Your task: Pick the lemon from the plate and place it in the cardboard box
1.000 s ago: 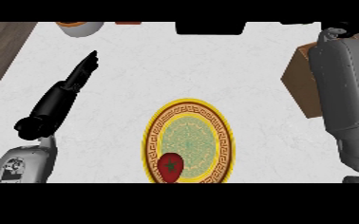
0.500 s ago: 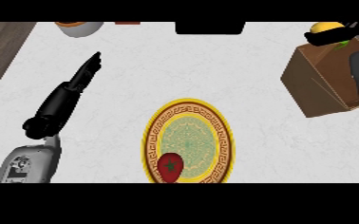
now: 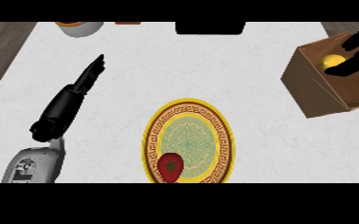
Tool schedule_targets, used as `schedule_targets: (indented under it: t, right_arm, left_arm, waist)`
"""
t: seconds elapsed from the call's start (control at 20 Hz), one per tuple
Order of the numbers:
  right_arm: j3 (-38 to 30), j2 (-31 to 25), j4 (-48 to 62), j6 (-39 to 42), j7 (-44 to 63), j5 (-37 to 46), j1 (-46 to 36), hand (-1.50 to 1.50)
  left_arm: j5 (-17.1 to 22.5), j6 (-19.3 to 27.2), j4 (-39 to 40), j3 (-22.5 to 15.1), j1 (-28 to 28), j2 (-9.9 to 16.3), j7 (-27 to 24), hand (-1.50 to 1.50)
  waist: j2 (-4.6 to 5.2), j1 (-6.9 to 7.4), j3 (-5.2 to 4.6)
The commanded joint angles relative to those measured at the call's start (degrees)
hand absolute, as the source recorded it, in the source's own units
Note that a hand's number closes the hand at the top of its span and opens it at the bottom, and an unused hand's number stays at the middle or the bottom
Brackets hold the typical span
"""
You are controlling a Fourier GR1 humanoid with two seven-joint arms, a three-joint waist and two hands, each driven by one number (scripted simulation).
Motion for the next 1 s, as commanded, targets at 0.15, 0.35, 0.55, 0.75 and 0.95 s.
schedule_targets:
  t: [0.15,0.35,0.55,0.75,0.95]
  right_arm:
    - [-3.5,-0.8,-1.6,-1.5,-13.0,-6.8,1.1,-1.5]
    - [-15.1,4.8,-5.8,-11.7,-14.7,-18.0,-2.2,-1.5]
    - [-27.2,4.8,-5.4,-14.9,-15.5,-29.0,-3.0,-1.5]
    - [-32.5,2.6,-4.4,-17.2,-17.5,-33.6,-0.1,-1.5]
    - [-35.6,-1.6,-1.0,-17.1,-23.5,-37.2,4.6,-1.5]
  left_arm:
    - [0.6,-0.5,-3.1,0.3,-1.4,0.1,4.8,0.0]
    - [0.9,-0.4,0.4,1.4,0.1,0.2,1.0,0.0]
    - [0.6,-0.4,0.8,2.0,-0.4,0.9,0.4,0.0]
    - [0.5,-0.6,0.8,1.9,-0.9,0.9,0.3,0.0]
    - [0.0,-0.5,0.0,0.9,-1.6,0.0,0.1,0.0]
  waist:
    - [-0.14,0.12,0.06]
    - [-0.46,-0.81,0.19]
    - [-0.18,-1.43,0.2]
    - [0.04,-0.58,0.07]
    - [0.23,-0.04,0.08]
